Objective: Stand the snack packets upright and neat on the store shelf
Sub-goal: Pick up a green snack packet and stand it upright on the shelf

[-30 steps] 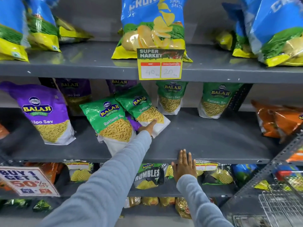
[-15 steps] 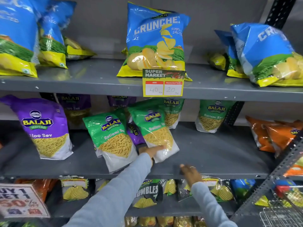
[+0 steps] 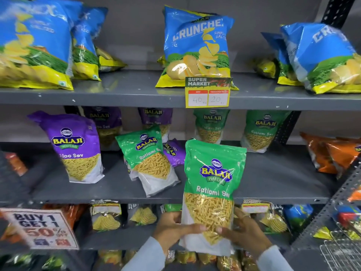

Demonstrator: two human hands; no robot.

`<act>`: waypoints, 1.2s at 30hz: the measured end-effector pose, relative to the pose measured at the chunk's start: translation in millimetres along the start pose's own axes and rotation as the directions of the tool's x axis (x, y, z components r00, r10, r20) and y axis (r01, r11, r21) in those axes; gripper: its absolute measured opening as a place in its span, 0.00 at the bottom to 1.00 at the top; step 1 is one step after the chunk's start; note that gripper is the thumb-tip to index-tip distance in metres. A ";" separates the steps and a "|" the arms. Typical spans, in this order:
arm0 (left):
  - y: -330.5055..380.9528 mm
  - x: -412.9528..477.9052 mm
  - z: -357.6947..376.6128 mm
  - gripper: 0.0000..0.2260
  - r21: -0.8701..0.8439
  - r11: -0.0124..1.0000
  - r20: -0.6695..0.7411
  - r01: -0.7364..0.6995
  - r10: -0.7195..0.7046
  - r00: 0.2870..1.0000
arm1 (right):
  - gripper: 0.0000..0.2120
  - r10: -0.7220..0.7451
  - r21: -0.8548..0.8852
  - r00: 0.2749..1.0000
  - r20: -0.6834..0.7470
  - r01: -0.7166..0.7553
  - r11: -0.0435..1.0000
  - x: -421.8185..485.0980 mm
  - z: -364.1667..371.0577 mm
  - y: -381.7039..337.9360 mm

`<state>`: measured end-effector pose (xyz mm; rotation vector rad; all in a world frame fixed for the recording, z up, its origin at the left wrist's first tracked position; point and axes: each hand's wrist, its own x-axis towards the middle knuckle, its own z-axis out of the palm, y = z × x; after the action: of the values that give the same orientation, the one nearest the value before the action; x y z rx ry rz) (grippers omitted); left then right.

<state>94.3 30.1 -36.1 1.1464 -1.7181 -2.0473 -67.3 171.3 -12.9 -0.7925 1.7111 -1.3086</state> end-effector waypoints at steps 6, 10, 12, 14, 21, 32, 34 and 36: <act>0.8 -9.2 -8.6 0.30 -0.002 0.997 -0.029 -0.077 0.077 0.997 | 0.19 -0.022 0.031 0.999 -0.045 0.023 0.999 0.9 11.4 2.4; 6.9 -3.3 -6.7 0.28 0.021 0.995 -0.001 -0.097 0.097 0.995 | 0.18 -0.024 0.014 0.998 -0.057 0.025 1.000 5.5 8.6 -3.8; 9.7 4.5 -2.3 0.28 0.047 0.994 0.004 -0.103 0.103 0.995 | 0.17 -0.028 0.004 0.997 -0.068 0.028 1.000 8.0 4.4 -6.0; 12.6 14.0 2.6 0.28 0.071 0.989 0.009 -0.128 0.127 0.992 | 0.17 -0.041 -0.013 0.995 -0.088 0.040 0.999 11.5 -0.6 -6.6; 29.7 81.5 39.5 0.44 0.209 0.969 0.091 -0.128 0.111 0.990 | 0.24 -0.095 -0.062 0.962 -0.256 0.081 0.995 33.9 -45.8 -9.1; 99.1 189.9 178.2 0.28 0.240 0.939 0.204 -0.245 0.198 0.959 | 0.34 -0.151 -0.069 0.885 -0.440 0.134 0.989 123.1 -194.7 9.3; 103.7 203.0 201.5 0.28 0.248 0.941 0.182 -0.230 0.188 0.965 | 0.37 -0.141 -0.102 0.867 -0.477 0.105 0.989 138.6 -220.6 18.0; 95.4 215.4 212.4 0.29 0.280 0.941 0.124 -0.193 0.164 0.979 | 0.39 -0.129 -0.138 0.864 -0.487 0.070 0.988 147.5 -234.0 30.9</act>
<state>-222.8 23.9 -36.6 0.9347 -2.1418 -1.8141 -343.0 158.1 -48.1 -0.6492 2.1904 -1.5940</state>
